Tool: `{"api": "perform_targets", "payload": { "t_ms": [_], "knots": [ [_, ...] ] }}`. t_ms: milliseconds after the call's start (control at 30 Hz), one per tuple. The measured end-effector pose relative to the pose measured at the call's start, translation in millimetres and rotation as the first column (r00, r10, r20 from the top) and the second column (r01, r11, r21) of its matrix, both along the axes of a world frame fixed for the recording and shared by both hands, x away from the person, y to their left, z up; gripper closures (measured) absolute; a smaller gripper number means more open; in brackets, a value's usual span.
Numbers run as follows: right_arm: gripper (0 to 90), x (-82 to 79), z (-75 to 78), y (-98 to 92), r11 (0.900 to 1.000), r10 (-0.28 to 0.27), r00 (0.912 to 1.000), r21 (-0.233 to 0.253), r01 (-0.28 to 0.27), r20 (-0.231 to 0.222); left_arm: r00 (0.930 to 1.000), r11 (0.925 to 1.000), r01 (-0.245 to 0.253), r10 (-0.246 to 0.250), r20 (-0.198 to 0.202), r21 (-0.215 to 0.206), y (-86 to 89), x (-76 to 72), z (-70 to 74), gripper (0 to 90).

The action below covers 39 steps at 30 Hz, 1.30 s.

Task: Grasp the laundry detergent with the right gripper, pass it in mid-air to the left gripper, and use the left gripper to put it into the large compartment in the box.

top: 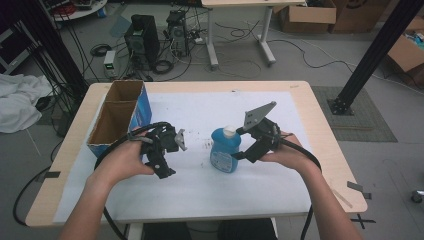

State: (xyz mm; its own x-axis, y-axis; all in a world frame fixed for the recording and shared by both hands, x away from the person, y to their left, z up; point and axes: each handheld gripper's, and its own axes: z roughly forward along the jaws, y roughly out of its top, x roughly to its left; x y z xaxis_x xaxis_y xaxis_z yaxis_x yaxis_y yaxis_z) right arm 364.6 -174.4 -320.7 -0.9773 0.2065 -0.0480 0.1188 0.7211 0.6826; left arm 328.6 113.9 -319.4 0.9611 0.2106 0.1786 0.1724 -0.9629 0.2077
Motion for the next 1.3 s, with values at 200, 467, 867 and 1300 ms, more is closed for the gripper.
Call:
{"api": "perform_targets", "payload": {
  "t_ms": [200, 467, 867, 1300],
  "knots": [
    [18.0, 0.2, -6.3, 4.3, 1.000, -0.003, 1.0000, 0.000, 0.003, 0.003, 1.0000, 1.0000, -0.004, 0.004, 0.002, -0.003, 0.8, -0.2, -0.4, 10.8],
    [18.9, 0.7, -11.8, 9.7, 1.000, -0.015, 0.9998, 0.009, 0.014, 0.014, 1.0000, 1.0000, -0.003, 0.003, 0.001, -0.001, 2.0, 0.1, -1.4, 10.8],
    [20.3, 2.0, -18.5, 15.5, 1.000, -0.022, 0.9997, 0.017, 0.021, 0.009, 1.0000, 1.0000, -0.004, 0.004, -0.001, -0.005, 2.3, 0.1, -2.3, 10.8],
    [26.0, 1.9, -24.2, 23.4, 1.000, -0.023, 0.9996, 0.009, 0.022, 0.014, 1.0000, 1.0000, -0.007, 0.007, 0.003, -0.002, 3.9, 0.0, -1.4, 10.8]
  ]
}}
